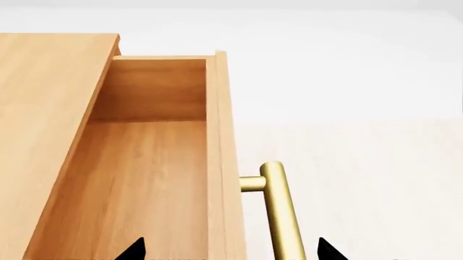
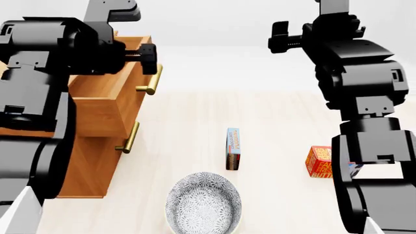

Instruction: Put the chocolate pudding in the top drawer of the cabinet and close it.

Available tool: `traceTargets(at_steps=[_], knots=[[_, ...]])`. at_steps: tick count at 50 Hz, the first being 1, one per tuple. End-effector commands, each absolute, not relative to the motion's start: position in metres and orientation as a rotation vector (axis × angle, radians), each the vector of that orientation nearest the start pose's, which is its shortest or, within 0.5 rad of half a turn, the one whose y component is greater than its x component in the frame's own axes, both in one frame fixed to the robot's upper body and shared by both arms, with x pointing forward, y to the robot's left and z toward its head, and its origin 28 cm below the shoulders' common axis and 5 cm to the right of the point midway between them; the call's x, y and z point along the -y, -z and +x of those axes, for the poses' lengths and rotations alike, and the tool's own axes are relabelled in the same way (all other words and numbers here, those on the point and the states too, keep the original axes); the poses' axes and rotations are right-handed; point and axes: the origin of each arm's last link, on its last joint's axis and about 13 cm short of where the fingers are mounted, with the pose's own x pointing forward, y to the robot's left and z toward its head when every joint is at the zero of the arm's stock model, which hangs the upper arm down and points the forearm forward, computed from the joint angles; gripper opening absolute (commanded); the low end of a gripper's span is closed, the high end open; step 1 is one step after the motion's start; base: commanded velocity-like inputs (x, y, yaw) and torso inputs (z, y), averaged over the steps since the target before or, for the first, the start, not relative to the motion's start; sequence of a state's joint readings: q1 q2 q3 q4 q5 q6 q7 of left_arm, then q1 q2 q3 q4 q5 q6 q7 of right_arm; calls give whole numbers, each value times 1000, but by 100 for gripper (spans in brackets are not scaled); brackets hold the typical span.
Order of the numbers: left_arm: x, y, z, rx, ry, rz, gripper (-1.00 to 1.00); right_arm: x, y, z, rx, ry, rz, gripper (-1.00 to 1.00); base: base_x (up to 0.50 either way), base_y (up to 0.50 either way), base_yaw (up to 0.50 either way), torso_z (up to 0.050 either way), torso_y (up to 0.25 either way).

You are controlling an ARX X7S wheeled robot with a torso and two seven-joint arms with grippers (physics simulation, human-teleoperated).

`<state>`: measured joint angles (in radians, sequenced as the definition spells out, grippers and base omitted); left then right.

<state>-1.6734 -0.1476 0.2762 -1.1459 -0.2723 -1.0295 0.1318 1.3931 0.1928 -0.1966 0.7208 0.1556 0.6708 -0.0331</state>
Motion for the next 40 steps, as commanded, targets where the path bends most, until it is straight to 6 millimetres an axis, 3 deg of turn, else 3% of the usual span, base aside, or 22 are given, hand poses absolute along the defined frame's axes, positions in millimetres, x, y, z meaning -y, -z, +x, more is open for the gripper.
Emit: traceTargets(at_steps=[1,40], knots=[[-248,-298,410,-546,90,-28,100,148,-288,414,-30,25,-104,100,0,0,0,0,0],[-249,-274,411,-596,96,-54,100,149,-288,414,-35,26,-107,100,0,0,0,0,0]])
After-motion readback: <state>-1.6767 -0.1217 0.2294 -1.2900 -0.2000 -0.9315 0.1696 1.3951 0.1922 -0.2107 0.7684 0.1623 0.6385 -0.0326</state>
